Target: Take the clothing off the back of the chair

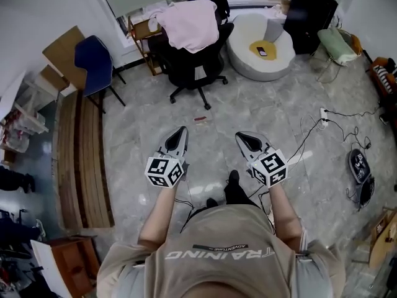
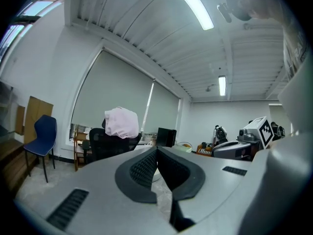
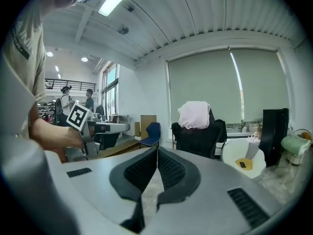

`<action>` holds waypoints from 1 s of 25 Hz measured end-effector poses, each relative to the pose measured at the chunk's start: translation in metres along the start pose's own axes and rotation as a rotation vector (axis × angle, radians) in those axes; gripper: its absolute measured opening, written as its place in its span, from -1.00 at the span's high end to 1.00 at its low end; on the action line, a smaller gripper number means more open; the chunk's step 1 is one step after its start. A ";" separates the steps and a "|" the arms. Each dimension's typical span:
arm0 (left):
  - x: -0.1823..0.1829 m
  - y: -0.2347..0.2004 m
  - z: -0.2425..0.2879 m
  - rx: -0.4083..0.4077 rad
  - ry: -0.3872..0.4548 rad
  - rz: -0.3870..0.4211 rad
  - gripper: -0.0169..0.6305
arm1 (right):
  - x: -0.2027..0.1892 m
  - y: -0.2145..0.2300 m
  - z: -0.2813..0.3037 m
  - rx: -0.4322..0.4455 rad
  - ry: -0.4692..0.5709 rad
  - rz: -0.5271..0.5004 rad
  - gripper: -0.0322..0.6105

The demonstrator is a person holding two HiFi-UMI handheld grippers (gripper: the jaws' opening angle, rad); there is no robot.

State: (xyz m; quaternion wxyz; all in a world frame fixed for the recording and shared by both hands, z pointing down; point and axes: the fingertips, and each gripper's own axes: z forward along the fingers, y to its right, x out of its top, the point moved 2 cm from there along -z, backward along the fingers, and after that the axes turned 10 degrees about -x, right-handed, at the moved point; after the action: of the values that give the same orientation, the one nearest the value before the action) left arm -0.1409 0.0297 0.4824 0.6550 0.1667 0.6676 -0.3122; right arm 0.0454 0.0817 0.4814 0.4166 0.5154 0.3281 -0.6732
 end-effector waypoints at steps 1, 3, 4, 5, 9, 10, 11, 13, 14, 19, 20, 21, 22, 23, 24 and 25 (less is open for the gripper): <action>0.000 -0.005 0.005 -0.002 0.005 -0.015 0.91 | 0.001 0.003 0.006 0.006 -0.001 -0.012 0.80; 0.001 -0.014 0.016 0.000 0.015 -0.034 0.91 | 0.002 0.012 0.019 0.015 -0.001 -0.029 0.80; 0.002 -0.019 0.022 0.005 0.016 -0.032 0.91 | 0.003 0.018 0.026 0.020 0.004 -0.030 0.80; 0.005 -0.024 0.029 0.011 0.015 -0.023 0.91 | 0.005 0.025 0.034 0.025 0.011 -0.026 0.80; 0.019 -0.048 0.063 0.032 0.007 0.016 0.91 | 0.021 0.061 0.074 0.032 0.050 -0.015 0.80; 0.024 -0.053 0.073 0.035 0.003 0.028 0.91 | 0.028 0.071 0.084 0.031 0.061 -0.012 0.80; 0.029 -0.058 0.082 0.040 0.002 0.042 0.91 | 0.035 0.082 0.093 0.031 0.073 -0.011 0.80; 0.040 -0.068 0.101 0.055 0.008 0.065 0.91 | 0.049 0.103 0.111 0.036 0.095 -0.012 0.80; 0.044 -0.072 0.110 0.065 0.014 0.070 0.91 | 0.054 0.113 0.120 0.038 0.104 -0.014 0.80; 0.052 -0.094 0.153 0.111 0.027 0.054 0.91 | 0.066 0.154 0.157 0.052 0.114 -0.015 0.80; 0.052 -0.098 0.160 0.116 0.029 0.050 0.91 | 0.066 0.160 0.164 0.064 0.107 -0.011 0.80; 0.051 -0.101 0.166 0.120 0.030 0.049 0.91 | 0.065 0.164 0.171 0.080 0.099 -0.008 0.80; 0.050 -0.103 0.170 0.123 0.032 0.048 0.91 | 0.064 0.167 0.177 0.097 0.093 -0.008 0.80; 0.049 -0.105 0.174 0.128 0.033 0.047 0.91 | 0.063 0.170 0.183 0.112 0.087 -0.010 0.80; 0.048 -0.107 0.178 0.136 0.034 0.046 0.91 | 0.062 0.173 0.188 0.124 0.082 -0.014 0.80; 0.048 -0.110 0.180 0.144 0.033 0.044 0.91 | 0.062 0.175 0.194 0.132 0.080 -0.015 0.80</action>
State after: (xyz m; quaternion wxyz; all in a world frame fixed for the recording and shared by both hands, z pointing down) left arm -0.0753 -0.1760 0.4671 0.6369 0.2333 0.6502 -0.3423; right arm 0.1141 -0.1776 0.4680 0.3631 0.5658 0.3032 -0.6753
